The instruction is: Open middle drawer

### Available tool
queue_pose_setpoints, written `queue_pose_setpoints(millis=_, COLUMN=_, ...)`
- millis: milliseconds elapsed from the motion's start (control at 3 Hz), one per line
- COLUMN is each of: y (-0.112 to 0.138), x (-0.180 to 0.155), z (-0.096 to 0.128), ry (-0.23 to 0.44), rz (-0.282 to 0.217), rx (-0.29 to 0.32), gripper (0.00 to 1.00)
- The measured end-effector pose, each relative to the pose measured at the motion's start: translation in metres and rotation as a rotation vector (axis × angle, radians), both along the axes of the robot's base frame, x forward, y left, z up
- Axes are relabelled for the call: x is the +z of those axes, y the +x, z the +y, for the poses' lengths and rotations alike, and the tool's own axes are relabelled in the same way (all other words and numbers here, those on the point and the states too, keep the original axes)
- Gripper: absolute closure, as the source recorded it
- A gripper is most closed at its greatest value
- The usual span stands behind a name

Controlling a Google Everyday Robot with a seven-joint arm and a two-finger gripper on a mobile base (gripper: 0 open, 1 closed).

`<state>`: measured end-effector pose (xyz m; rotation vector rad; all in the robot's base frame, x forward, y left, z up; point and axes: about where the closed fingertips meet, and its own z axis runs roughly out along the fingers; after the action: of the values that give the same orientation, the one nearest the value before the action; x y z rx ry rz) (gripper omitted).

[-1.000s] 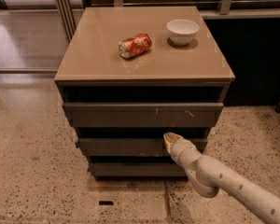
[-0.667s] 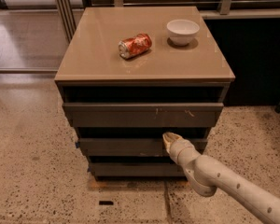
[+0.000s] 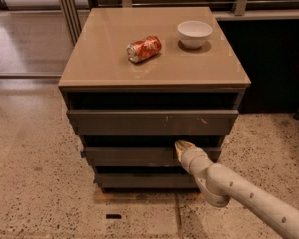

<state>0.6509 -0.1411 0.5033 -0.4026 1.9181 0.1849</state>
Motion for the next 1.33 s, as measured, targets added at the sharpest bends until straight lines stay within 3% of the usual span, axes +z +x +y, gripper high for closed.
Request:
queue_pose_setpoints(millis=667, y=0.014, x=-0.012, z=-0.007, ry=-0.046, rz=0.013, rx=-0.003, gripper=1.00)
queue_pose_setpoints(millis=1333, y=0.021, x=-0.041, z=-0.010, ry=-0.102, rz=0.079, rx=0.003, gripper=1.00)
